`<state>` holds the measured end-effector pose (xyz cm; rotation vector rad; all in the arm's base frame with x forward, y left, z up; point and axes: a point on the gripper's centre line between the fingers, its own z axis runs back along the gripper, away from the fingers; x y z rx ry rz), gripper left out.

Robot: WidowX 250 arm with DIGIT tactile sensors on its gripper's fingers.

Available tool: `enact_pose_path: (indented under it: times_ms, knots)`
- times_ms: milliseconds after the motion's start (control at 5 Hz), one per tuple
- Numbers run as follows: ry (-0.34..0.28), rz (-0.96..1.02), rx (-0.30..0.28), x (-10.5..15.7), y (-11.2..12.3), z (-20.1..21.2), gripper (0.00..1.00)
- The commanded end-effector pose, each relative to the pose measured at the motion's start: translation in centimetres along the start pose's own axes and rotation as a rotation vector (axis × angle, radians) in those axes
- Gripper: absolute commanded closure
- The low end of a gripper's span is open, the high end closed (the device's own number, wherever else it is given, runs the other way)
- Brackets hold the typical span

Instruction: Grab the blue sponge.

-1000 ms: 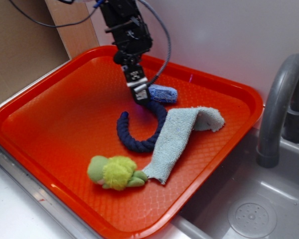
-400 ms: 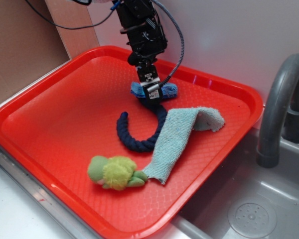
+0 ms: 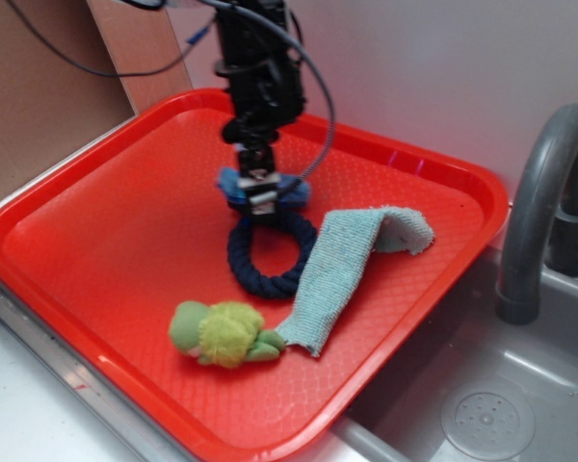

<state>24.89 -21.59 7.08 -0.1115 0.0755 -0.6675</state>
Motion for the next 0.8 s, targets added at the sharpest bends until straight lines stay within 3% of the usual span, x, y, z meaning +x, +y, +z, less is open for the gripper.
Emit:
enact_pose_path:
  times_ms: [0, 200, 400, 600]
  knots:
    - [-0.103, 0.275, 0.047, -5.6, 0.0, 10.7, 1.0]
    - [-0.066, 0.45, 0.145, -9.5, -0.3, 14.6, 1.0]
    - [-0.087, 0.517, 0.162, -12.1, -0.7, 16.4, 1.0]
    - [-0.108, 0.561, 0.188, -12.7, -0.1, 16.1, 1.0]
